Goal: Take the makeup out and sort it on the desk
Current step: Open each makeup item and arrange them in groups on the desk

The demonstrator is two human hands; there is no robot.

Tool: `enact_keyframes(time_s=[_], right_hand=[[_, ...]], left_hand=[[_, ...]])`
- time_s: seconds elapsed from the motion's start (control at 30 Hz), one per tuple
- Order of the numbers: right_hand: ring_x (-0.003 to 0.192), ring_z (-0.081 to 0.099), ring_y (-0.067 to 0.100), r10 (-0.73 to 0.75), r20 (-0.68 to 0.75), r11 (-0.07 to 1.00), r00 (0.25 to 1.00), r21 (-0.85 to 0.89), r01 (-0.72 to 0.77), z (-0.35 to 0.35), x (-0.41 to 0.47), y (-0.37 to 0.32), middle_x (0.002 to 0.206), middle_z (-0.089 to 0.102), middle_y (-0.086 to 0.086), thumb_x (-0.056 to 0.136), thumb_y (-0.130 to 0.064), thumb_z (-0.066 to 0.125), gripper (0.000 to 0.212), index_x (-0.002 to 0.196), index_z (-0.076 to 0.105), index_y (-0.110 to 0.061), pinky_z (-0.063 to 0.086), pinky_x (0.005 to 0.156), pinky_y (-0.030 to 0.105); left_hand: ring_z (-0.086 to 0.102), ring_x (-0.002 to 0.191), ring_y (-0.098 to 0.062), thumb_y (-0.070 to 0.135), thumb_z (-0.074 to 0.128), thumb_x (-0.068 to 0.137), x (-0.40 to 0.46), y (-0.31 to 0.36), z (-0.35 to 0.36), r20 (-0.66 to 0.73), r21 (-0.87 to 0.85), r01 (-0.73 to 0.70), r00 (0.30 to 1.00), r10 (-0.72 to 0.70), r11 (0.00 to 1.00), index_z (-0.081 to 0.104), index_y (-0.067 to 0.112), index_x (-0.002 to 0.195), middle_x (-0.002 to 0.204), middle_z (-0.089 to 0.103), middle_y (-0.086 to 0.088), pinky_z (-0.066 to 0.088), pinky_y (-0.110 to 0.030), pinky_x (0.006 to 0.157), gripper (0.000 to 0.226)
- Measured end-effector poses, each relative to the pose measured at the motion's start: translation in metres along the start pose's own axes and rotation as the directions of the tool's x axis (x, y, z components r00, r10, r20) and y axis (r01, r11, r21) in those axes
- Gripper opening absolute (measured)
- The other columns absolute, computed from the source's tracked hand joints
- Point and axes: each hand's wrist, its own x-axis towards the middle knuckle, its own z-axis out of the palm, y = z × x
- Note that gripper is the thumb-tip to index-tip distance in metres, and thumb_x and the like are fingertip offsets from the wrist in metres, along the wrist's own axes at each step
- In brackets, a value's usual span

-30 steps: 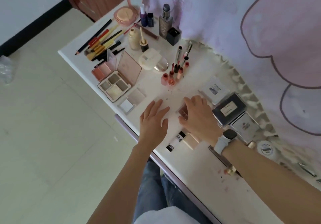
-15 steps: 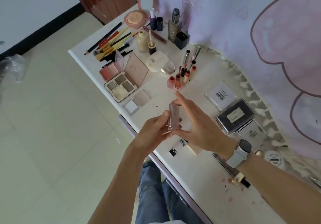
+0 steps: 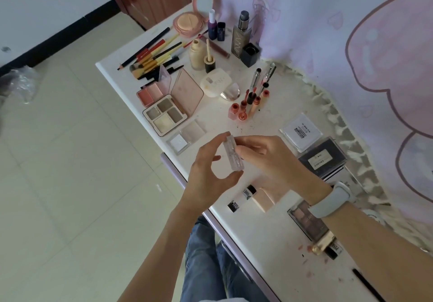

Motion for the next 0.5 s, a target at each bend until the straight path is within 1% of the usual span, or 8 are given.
enact_keyframes(time_s=[0.07,0.13,0.23,0.3,0.33,0.4,0.47,0.5], right_hand=[[0.092,0.064,-0.001,-0.012,0.001,0.999,1.0,-0.033,0.012,0.002,0.0,-0.004,0.091,0.069,-0.016,0.086,-0.017,0.058,0.023,0.106,0.068,-0.022,0.052,0.086,0.022],[0.091,0.064,-0.001,-0.018,0.012,0.997,1.0,-0.081,0.019,0.003,-0.001,-0.006,0.092,0.07,-0.011,0.086,-0.013,0.056,0.025,0.106,0.068,-0.02,0.053,0.084,0.023],[0.095,0.063,0.001,-0.028,0.047,0.992,0.999,-0.122,0.034,0.006,-0.002,-0.006,0.098,0.072,-0.002,0.087,-0.011,0.055,0.029,0.113,0.066,-0.02,0.051,0.085,0.02],[0.098,0.063,0.004,-0.047,0.047,0.982,0.998,-0.178,0.054,0.009,-0.002,-0.006,0.102,0.071,-0.001,0.087,-0.011,0.056,0.03,0.116,0.064,-0.018,0.05,0.088,0.019],[0.097,0.062,0.004,-0.055,0.042,0.974,0.998,-0.219,0.063,0.01,-0.002,-0.005,0.103,0.07,-0.001,0.087,-0.011,0.057,0.031,0.117,0.063,-0.017,0.049,0.087,0.016],[0.092,0.061,0.002,-0.067,0.018,0.956,0.998,-0.286,0.069,0.012,-0.002,-0.003,0.102,0.07,-0.002,0.086,-0.011,0.057,0.031,0.116,0.063,-0.017,0.046,0.082,0.008],[0.087,0.06,0.001,-0.063,0.001,0.947,0.998,-0.315,0.06,0.015,-0.001,-0.002,0.099,0.07,-0.004,0.085,-0.011,0.058,0.03,0.114,0.064,-0.017,0.043,0.078,0.003],[0.085,0.059,0.001,-0.06,-0.007,0.945,0.998,-0.322,0.055,0.016,-0.001,-0.002,0.098,0.07,-0.004,0.085,-0.012,0.059,0.029,0.113,0.065,-0.016,0.042,0.076,0.0]], left_hand=[[0.043,0.118,-0.008,0.01,0.077,0.071,-0.001,-0.001,0.003,-0.042,0.063,-0.057,0.997,0.06,0.996,0.04,0.02,0.132,0.128,0.045,0.015,0.04,-0.013,0.093,0.072],[0.044,0.116,-0.011,0.01,0.077,0.07,-0.001,-0.002,0.004,-0.067,0.099,-0.094,0.993,0.101,0.991,0.039,0.019,0.131,0.126,0.044,0.016,0.04,-0.014,0.094,0.072],[0.045,0.116,-0.016,0.008,0.076,0.07,-0.002,-0.006,0.008,-0.101,0.141,-0.122,0.985,0.137,0.982,0.039,0.013,0.132,0.127,0.043,0.009,0.042,-0.022,0.096,0.073],[0.045,0.117,-0.018,0.007,0.075,0.07,-0.003,-0.008,0.011,-0.117,0.157,-0.127,0.982,0.146,0.979,0.039,0.01,0.133,0.127,0.043,0.005,0.042,-0.026,0.097,0.073],[0.045,0.117,-0.018,0.007,0.075,0.07,-0.003,-0.009,0.012,-0.123,0.161,-0.128,0.981,0.148,0.979,0.039,0.009,0.133,0.127,0.043,0.005,0.042,-0.026,0.098,0.073],[0.044,0.116,-0.016,0.008,0.073,0.069,-0.004,-0.011,0.014,-0.137,0.166,-0.131,0.978,0.155,0.977,0.039,0.013,0.132,0.126,0.043,0.006,0.042,-0.026,0.098,0.072],[0.046,0.115,-0.015,0.007,0.073,0.068,-0.005,-0.012,0.015,-0.145,0.161,-0.129,0.977,0.153,0.978,0.038,0.017,0.13,0.124,0.043,0.007,0.041,-0.023,0.099,0.072],[0.048,0.115,-0.016,0.006,0.073,0.067,-0.005,-0.013,0.016,-0.146,0.149,-0.118,0.979,0.14,0.982,0.039,0.016,0.13,0.124,0.044,0.007,0.04,-0.021,0.099,0.072]])
